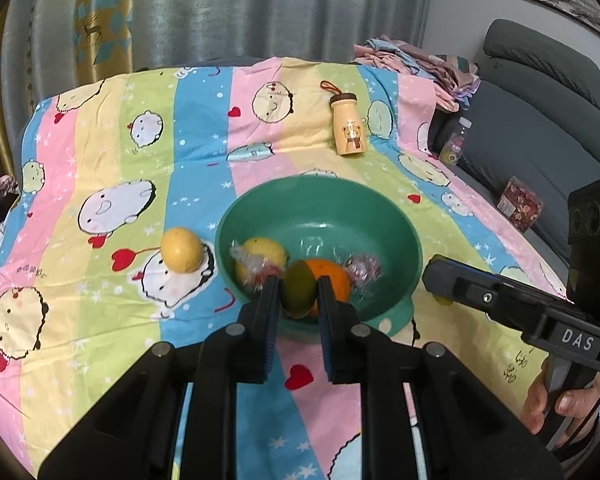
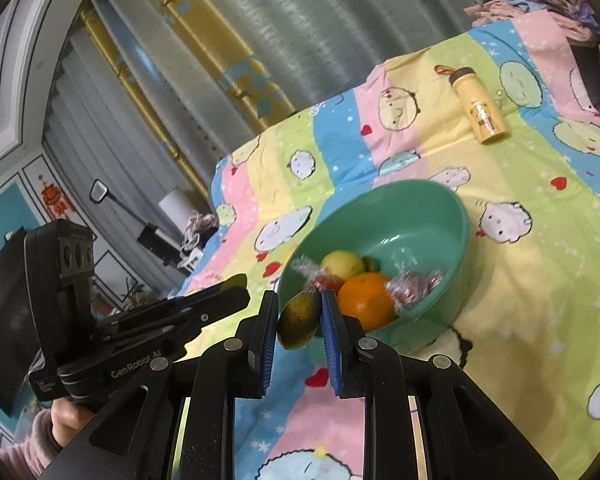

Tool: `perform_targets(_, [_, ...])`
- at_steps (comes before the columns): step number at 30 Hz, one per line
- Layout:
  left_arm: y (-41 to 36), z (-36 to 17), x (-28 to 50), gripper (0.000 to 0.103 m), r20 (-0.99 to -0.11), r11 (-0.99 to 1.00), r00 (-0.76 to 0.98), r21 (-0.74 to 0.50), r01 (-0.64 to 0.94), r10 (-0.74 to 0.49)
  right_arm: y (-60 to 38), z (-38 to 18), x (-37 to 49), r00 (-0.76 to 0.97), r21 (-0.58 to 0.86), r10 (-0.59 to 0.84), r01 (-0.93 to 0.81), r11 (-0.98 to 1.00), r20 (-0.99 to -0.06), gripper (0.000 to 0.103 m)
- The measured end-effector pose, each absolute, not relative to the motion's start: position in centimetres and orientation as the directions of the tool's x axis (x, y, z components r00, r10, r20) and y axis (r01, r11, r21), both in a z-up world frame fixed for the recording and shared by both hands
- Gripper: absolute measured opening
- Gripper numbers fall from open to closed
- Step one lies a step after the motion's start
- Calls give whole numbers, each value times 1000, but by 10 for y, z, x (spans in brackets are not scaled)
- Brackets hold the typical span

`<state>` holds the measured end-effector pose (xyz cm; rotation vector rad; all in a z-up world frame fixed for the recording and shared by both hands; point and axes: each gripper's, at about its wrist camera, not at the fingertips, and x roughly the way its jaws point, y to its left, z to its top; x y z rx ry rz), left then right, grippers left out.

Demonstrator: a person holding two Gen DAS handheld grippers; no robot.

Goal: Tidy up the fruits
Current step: 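Lower the green fruit into the basin and open the right gripper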

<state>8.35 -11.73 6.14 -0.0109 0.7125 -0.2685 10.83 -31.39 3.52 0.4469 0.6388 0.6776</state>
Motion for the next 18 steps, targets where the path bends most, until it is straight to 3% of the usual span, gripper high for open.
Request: perform_targets(18, [-136, 57, 132, 18, -668, 962, 696, -120, 247, -262, -323, 55, 161, 643, 591, 665, -384, 710, -381, 24])
